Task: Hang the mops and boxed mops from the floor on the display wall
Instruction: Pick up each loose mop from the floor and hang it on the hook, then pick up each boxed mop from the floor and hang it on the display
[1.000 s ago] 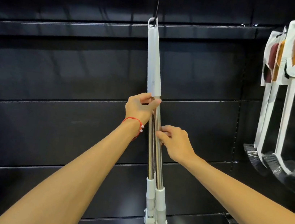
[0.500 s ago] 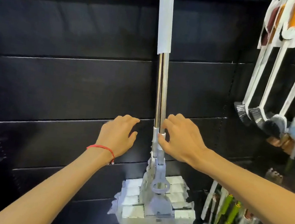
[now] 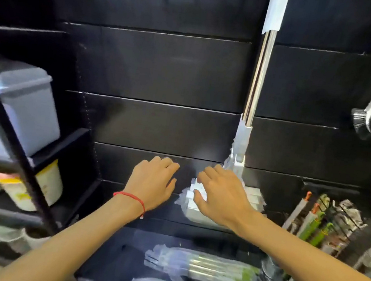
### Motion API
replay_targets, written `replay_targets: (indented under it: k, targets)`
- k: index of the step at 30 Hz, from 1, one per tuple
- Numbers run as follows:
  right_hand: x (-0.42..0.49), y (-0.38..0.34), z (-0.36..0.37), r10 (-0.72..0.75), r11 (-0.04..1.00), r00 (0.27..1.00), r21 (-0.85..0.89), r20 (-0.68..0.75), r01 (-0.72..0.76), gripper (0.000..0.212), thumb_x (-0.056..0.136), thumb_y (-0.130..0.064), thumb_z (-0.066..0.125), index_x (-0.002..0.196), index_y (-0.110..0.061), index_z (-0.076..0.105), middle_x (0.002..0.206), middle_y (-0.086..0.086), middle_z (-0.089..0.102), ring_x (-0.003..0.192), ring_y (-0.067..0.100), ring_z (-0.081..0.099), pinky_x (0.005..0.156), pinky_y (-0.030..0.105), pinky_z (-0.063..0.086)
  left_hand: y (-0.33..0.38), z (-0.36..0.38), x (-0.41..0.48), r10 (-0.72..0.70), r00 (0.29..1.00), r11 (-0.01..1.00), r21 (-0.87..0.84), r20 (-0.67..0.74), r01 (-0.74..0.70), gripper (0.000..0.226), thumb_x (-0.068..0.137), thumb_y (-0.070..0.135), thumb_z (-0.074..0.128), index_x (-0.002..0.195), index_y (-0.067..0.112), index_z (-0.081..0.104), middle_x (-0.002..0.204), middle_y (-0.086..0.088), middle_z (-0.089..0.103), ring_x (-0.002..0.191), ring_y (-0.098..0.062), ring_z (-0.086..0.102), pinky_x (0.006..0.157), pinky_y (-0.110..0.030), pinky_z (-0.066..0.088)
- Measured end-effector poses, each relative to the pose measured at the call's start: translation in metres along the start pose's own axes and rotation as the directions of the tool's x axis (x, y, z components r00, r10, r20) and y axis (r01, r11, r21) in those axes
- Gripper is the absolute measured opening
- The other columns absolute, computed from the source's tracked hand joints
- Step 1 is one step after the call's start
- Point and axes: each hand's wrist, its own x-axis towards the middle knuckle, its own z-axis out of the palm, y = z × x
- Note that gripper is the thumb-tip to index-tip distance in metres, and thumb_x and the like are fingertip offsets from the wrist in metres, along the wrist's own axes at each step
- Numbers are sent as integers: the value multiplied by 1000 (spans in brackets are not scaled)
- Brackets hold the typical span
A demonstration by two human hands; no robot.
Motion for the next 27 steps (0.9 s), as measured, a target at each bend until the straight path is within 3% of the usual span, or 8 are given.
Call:
replay_targets:
  k: [4, 11, 13, 17, 19, 23, 27]
  targets:
    - [-36, -47, 13, -112, 991, 993, 70, 24, 110, 34, 84, -42, 49, 86, -13, 69, 82, 5, 65, 77, 29, 61, 67, 42, 51, 3, 1, -79, -100, 995, 993, 67, 28, 98, 35, 96, 35, 60, 127, 19, 66, 116, -2, 70, 96, -27, 68, 72, -44, 58]
    - [-97, -142, 39, -268, 949, 960, 192, 84, 249, 20, 83, -35, 67, 86, -15, 68, 81, 3, 64, 75, 28, 58, 66, 41, 47, 16, -3, -234, -284, 955, 951, 156, 90, 268, 28, 94, 31, 61, 118, 18, 65, 105, -2, 66, 90, -28, 63, 70, -43, 51]
    - [-111, -175, 39, -316, 928, 945, 236, 82, 289, 19, 82, -32, 68, 84, -14, 69, 78, 4, 63, 72, 29, 58, 63, 41, 45, 15, -9, -281, -344, 931, 931, 172, 121, 321, 26, 93, 32, 62, 115, 19, 64, 103, -2, 64, 92, -28, 62, 72, -42, 51]
    - [-138, -250, 37, -442, 873, 889, 285, 119, 396, 32, 83, -40, 47, 85, -15, 69, 81, 4, 65, 76, 28, 59, 65, 41, 47, 2, -22, -373, -468, 868, 876, 221, 168, 429, 22, 95, 35, 56, 111, 21, 62, 106, -2, 64, 97, -28, 62, 79, -43, 50]
    - [-153, -289, 37, -485, 850, 862, 309, 146, 426, 31, 84, -40, 49, 87, -17, 69, 82, 3, 64, 77, 27, 58, 67, 42, 48, -6, -28, -419, -521, 834, 845, 249, 183, 473, 24, 95, 34, 55, 113, 20, 63, 111, -2, 65, 100, -28, 62, 79, -42, 48]
    - [-181, -372, 34, -547, 811, 823, 340, 153, 476, 25, 84, -41, 63, 89, -17, 70, 82, 3, 66, 77, 28, 58, 66, 40, 45, -28, -39, -508, -619, 765, 776, 290, 178, 560, 20, 87, 31, 66, 104, 19, 67, 102, -3, 68, 90, -28, 63, 69, -41, 49]
    - [-209, -468, 30, -593, 775, 790, 376, 155, 508, 26, 85, -41, 59, 94, -20, 72, 90, 2, 69, 86, 27, 62, 73, 41, 50, -61, -52, -602, -677, 712, 728, 305, 184, 614, 23, 82, 28, 71, 103, 18, 70, 96, -4, 70, 83, -30, 65, 65, -42, 50]
